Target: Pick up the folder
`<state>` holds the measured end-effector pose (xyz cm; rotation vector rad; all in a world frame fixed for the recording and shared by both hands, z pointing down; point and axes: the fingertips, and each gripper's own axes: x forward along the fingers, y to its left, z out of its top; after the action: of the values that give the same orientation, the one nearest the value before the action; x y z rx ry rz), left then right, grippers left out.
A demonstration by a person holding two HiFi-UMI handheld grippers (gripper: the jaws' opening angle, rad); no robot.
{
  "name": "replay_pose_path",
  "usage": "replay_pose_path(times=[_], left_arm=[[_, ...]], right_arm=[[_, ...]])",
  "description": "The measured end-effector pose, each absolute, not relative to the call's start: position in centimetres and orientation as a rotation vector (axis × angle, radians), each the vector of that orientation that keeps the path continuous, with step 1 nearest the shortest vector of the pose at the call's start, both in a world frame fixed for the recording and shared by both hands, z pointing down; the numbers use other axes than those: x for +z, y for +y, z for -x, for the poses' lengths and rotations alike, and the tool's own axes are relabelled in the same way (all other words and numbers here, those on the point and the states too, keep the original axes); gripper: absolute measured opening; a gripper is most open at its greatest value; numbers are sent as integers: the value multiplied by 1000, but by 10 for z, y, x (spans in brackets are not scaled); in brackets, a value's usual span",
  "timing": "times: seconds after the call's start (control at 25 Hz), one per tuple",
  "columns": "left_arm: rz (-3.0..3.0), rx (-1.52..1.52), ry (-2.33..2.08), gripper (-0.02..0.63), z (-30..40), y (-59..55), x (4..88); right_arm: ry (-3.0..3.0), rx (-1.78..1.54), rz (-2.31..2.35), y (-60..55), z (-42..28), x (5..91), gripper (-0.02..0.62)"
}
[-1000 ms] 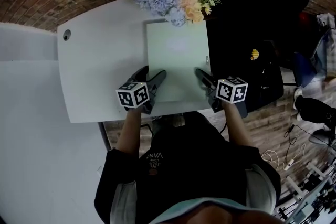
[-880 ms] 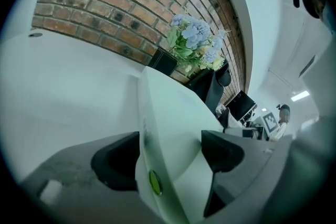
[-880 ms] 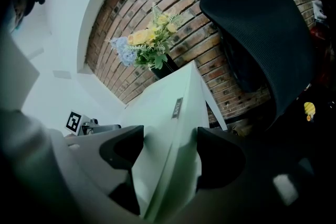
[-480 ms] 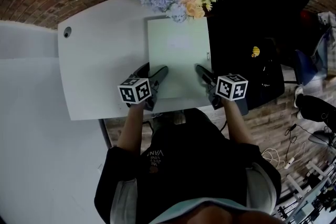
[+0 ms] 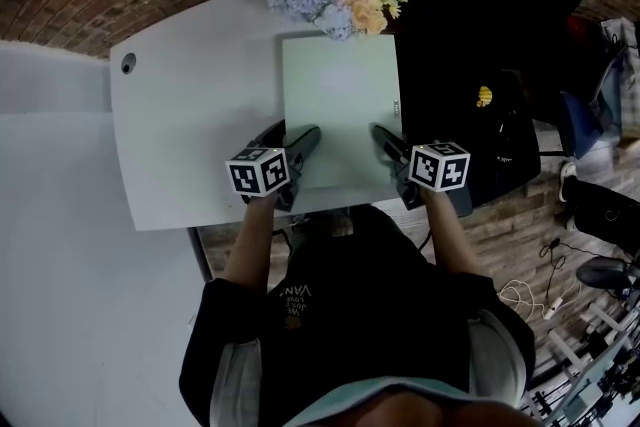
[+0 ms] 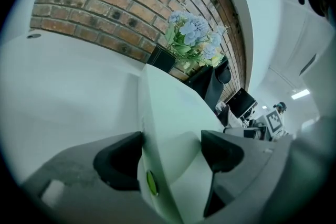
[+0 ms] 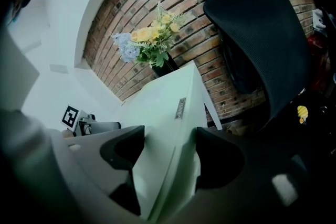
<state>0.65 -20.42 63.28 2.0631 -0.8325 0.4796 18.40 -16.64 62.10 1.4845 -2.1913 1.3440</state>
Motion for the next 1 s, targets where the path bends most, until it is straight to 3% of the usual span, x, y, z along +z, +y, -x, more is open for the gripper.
replay_pose_path(times=[1.0], left_arm=[[-2161,492,-773,362,25,-174,602]], right_arm=[[-2187,1308,-1640,-119,-147,593,291]])
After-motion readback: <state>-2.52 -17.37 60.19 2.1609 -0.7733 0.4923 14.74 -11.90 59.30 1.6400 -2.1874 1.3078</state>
